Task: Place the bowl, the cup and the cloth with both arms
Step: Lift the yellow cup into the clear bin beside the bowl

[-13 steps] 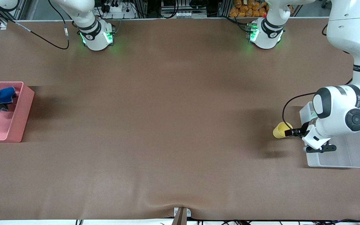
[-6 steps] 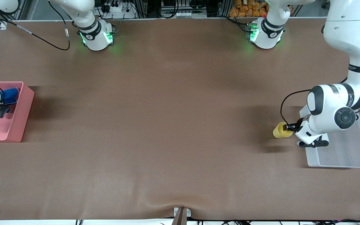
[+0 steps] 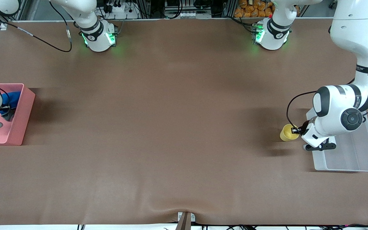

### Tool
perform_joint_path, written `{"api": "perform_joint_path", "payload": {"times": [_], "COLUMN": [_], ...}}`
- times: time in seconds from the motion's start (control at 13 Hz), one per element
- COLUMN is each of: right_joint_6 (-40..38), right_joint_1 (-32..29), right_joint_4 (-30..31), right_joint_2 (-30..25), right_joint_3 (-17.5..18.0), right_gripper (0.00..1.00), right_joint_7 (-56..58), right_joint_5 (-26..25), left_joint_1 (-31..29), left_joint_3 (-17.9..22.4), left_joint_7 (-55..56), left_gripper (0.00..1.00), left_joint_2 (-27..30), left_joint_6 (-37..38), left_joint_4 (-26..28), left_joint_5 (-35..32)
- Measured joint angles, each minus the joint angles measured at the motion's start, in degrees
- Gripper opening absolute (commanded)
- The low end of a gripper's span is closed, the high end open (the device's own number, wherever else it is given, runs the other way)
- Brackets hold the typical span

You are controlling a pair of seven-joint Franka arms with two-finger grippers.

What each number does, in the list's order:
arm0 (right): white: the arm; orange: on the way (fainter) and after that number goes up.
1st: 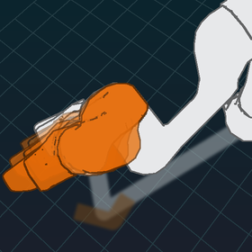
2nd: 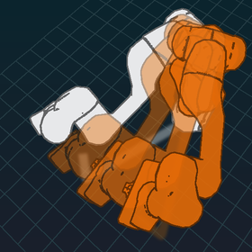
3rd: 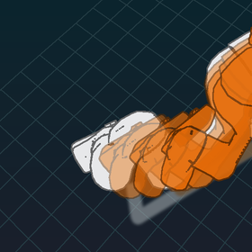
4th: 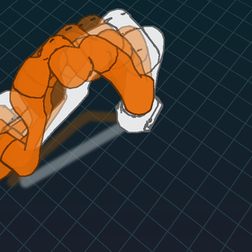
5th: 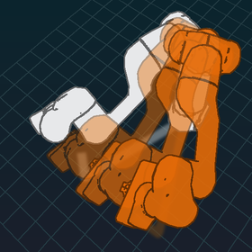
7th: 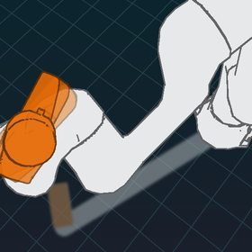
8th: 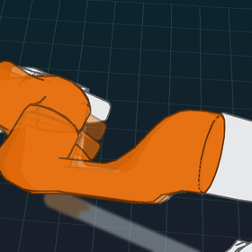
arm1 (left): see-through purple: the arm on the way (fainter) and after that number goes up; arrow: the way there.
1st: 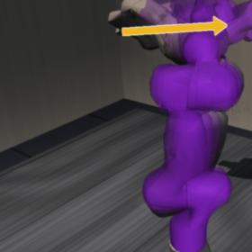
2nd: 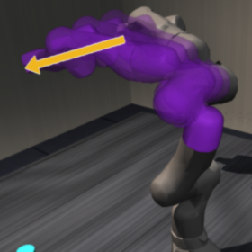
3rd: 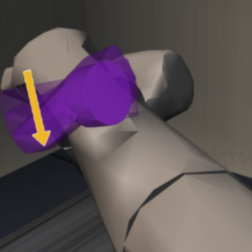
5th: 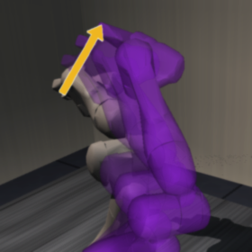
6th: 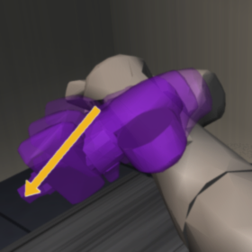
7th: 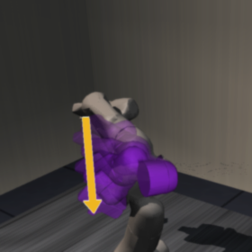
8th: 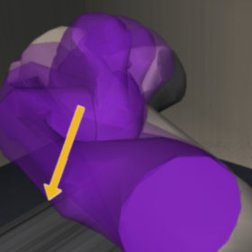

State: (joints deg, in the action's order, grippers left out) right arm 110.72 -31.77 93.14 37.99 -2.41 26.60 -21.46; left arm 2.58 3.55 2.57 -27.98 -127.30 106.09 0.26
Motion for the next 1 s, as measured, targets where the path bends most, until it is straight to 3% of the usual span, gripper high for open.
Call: {"api": "perform_joint_path", "payload": {"times": [0.23,0.31,0.38,0.46,0.69,1.0], "right_joint_6": [0.0,0.0,0.01,0.06,0.22,-8.29], "right_joint_1": [0.0,0.0,0.01,0.01,-0.01,0.06], "right_joint_4": [0.01,0.01,-0.02,-0.16,-1.63,-4.96], "right_joint_2": [0.0,0.0,-0.02,-0.08,-1.31,-6.51], "right_joint_3": [0.01,0.03,0.08,0.12,0.1,2.57], "right_gripper": [0.0,0.22,0.69,1.0,1.0,1.0], "right_joint_7": [0.0,0.0,0.19,1.21,6.63,8.74], "right_joint_5": [0.02,0.02,0.02,0.02,0.62,1.14], "left_joint_1": [-0.68,-1.27,-1.96,-2.61,-4.92,-6.68], "left_joint_3": [0.69,0.8,0.86,0.87,1.59,8.95], "left_joint_7": [0.0,-0.01,-0.3,-0.75,-4.73,-17.35], "left_gripper": [0.0,0.0,0.0,0.0,0.0,0.0], "left_joint_2": [0.57,0.76,0.9,0.99,1.02,-1.39], "left_joint_6": [3.93,6.71,9.4,11.93,18.5,20.5], "left_joint_4": [-4.35,-6.68,-8.99,-11.29,-17.69,-21.16], "left_joint_5": [-0.18,-0.22,-0.23,-0.23,-0.23,2.15]}}
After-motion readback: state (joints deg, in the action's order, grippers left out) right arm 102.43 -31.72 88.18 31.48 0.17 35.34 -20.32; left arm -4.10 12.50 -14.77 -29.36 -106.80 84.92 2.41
